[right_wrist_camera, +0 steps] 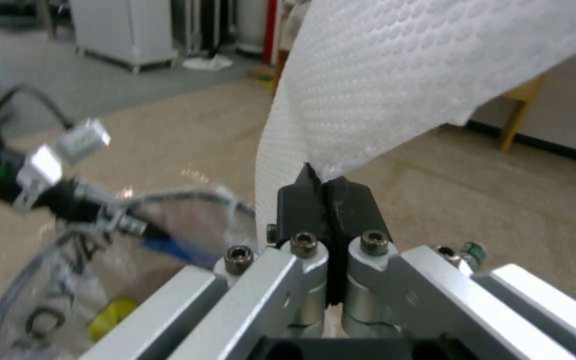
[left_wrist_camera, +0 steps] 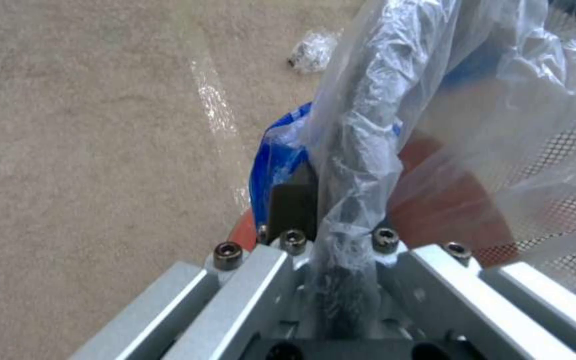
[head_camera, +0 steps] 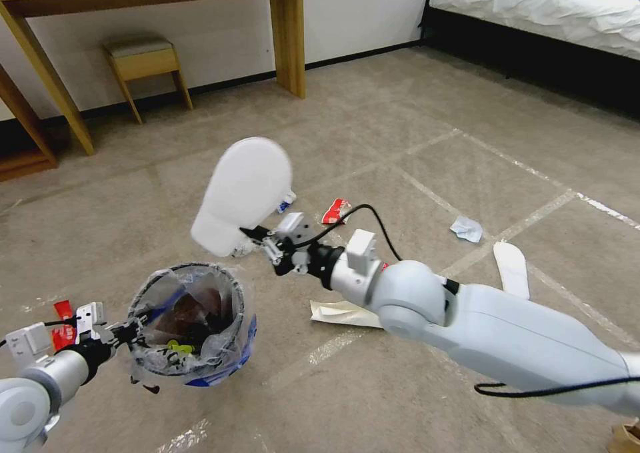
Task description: Pick up the trash bin and place the garbage on the floor into it.
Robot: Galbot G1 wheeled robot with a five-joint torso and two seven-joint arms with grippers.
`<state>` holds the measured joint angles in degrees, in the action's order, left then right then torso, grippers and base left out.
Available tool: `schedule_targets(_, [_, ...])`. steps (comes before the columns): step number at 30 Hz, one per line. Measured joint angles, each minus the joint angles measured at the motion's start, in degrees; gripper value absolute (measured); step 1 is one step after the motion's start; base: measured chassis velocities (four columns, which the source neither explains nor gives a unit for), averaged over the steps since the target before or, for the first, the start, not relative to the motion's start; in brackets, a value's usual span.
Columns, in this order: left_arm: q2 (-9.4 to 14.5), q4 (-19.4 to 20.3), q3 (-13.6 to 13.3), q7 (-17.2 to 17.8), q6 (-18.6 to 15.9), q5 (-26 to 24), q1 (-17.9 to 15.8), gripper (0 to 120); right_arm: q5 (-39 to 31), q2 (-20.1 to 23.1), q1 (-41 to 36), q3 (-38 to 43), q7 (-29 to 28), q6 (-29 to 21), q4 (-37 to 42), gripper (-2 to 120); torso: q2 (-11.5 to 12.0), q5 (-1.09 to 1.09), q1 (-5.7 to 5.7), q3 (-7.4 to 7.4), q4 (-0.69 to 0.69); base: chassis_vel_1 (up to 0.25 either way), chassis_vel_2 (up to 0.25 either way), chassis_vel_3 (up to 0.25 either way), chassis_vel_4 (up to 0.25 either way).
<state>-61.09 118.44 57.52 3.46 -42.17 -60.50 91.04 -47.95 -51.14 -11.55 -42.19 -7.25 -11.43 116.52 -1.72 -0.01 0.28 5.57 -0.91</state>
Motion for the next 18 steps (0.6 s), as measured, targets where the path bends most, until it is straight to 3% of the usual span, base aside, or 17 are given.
schedule_targets(18, [-1.1, 0.1, 1.3, -0.1, 0.0, -0.4, -0.2, 1, 4.4, -6.5, 8.6, -17.7, -0.5, -1.9, -7.3, 0, 0.0, 0.0, 0.0, 0.0, 0.0, 0.0, 0.0, 0.0, 0.0])
